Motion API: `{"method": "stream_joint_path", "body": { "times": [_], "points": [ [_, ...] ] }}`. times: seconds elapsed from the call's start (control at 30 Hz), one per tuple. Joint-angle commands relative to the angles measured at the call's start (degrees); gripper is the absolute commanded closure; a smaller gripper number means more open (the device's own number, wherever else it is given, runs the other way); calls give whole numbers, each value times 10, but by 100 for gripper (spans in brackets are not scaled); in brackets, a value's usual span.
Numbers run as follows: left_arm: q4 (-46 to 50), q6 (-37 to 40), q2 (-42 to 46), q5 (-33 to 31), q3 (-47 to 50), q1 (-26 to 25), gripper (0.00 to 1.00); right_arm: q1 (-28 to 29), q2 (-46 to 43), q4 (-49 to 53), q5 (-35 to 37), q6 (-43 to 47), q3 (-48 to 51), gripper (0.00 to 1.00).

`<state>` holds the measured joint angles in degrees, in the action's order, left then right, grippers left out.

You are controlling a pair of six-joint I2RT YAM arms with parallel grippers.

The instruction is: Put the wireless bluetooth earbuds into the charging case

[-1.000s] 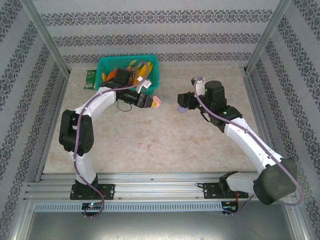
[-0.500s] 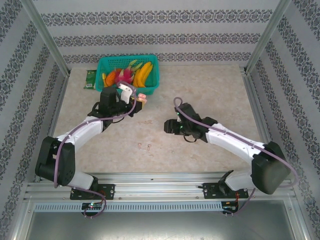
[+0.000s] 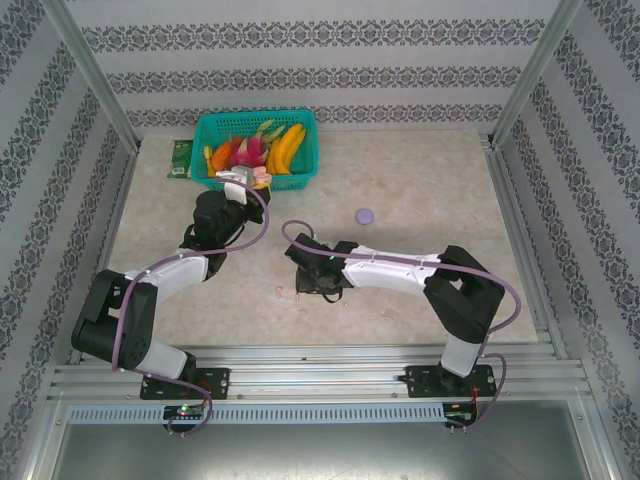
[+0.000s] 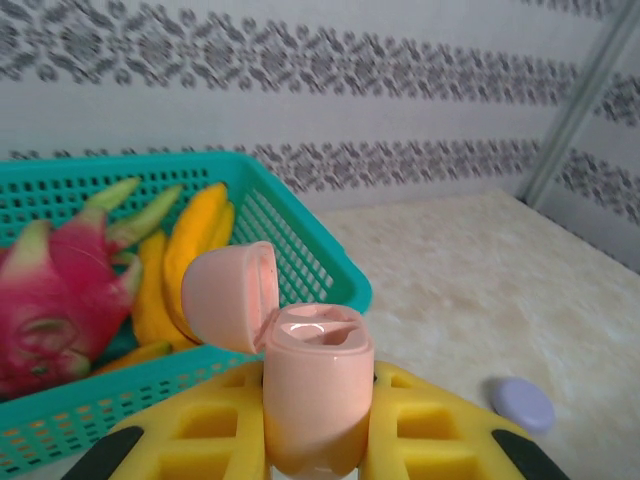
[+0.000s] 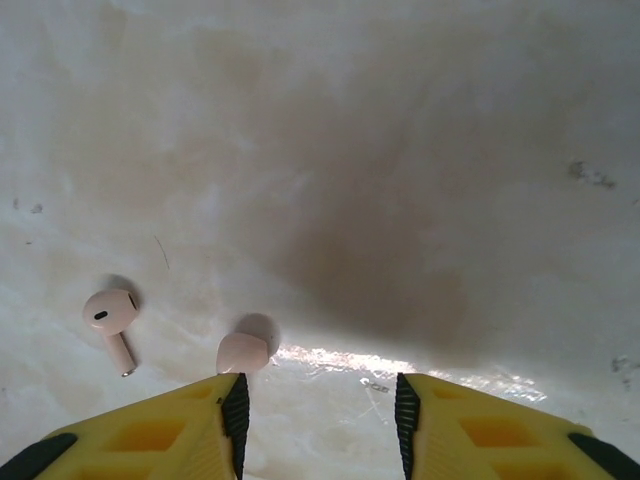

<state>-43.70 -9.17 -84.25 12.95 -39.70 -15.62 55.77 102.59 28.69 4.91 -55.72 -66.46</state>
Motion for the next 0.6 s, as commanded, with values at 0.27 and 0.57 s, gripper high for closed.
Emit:
{"method": "stream_joint_path", "body": {
  "times": [0.27,0.57],
  "points": [
    [-132,-36,-8,-82,10,6,100,45,75,59,48,-44,-79,56],
    [-133,-35,-8,-79,8,8,100,45,105,54,41,-43,-94,58]
  ]
}}
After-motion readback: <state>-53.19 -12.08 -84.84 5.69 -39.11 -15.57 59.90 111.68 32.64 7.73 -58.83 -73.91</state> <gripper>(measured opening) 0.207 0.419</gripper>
